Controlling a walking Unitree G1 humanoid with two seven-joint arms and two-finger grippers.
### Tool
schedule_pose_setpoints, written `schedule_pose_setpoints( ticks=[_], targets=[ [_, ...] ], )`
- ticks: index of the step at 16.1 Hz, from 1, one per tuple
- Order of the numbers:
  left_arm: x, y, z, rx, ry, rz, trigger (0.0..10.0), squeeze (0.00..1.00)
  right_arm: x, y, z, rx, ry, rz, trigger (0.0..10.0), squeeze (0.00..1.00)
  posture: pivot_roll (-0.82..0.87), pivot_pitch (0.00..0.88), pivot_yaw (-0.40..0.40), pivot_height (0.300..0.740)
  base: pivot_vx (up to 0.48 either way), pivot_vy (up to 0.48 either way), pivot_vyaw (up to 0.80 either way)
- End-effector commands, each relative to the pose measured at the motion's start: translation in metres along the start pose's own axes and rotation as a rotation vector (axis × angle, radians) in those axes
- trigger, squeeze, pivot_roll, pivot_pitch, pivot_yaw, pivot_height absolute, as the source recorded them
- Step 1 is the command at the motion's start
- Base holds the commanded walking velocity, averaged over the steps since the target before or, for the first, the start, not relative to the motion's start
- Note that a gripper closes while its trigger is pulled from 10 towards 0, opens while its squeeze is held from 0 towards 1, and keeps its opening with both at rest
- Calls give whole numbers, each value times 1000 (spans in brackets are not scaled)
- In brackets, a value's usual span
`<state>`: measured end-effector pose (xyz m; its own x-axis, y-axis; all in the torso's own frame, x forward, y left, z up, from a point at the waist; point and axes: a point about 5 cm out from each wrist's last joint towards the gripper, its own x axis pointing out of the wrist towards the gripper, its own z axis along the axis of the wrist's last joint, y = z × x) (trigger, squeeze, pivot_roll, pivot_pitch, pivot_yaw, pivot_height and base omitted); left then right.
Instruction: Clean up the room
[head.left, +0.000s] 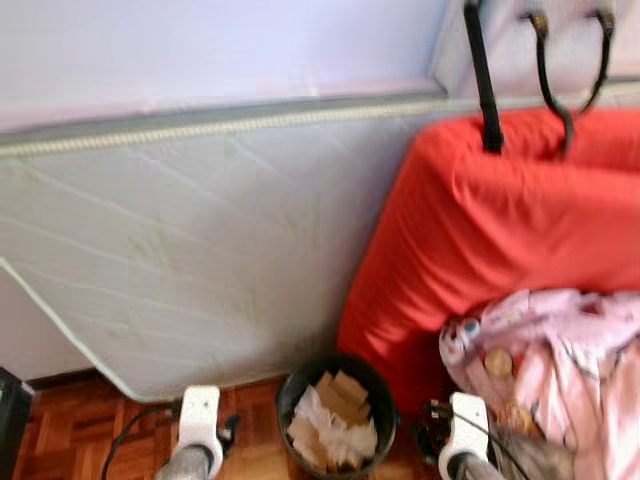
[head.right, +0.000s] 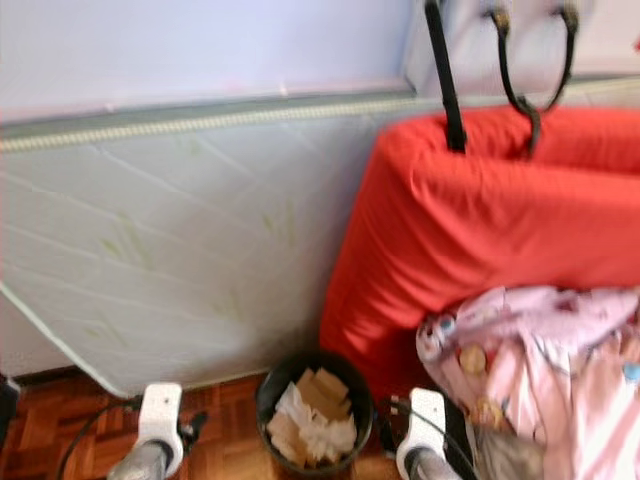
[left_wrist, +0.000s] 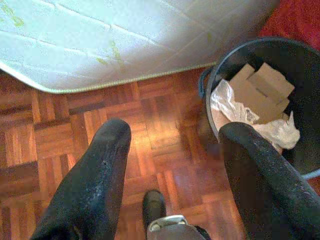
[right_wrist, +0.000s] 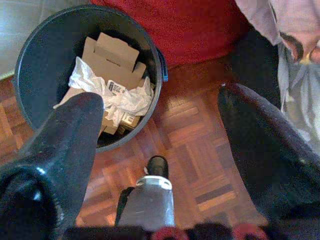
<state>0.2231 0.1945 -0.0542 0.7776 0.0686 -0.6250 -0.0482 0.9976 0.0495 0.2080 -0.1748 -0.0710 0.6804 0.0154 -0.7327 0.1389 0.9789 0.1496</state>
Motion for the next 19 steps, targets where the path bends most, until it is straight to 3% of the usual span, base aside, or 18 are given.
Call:
schedule_pose_setpoints(
  ticks=[1,4,11,19],
  targets=[
    [-3,-1,-12,11,60,2,10000,0,-3,-6,-12,-7,50,-18,10000,0,69,0,-77,740,0,0,0],
    [-8,4,-29,-50,131,59,10000,0,-14,-31,-32,-23,114,-66,10000,0,69,0,-78,740,0,0,0],
    [-12,-3,-41,-37,170,32,10000,0,-24,-47,-50,-51,171,-73,10000,0,76,0,-80,740,0,0,-110],
    [-11,-6,-39,12,178,6,10000,0,-19,-39,-44,-89,172,-49,10000,0,73,0,-88,740,0,0,-745]
  ],
)
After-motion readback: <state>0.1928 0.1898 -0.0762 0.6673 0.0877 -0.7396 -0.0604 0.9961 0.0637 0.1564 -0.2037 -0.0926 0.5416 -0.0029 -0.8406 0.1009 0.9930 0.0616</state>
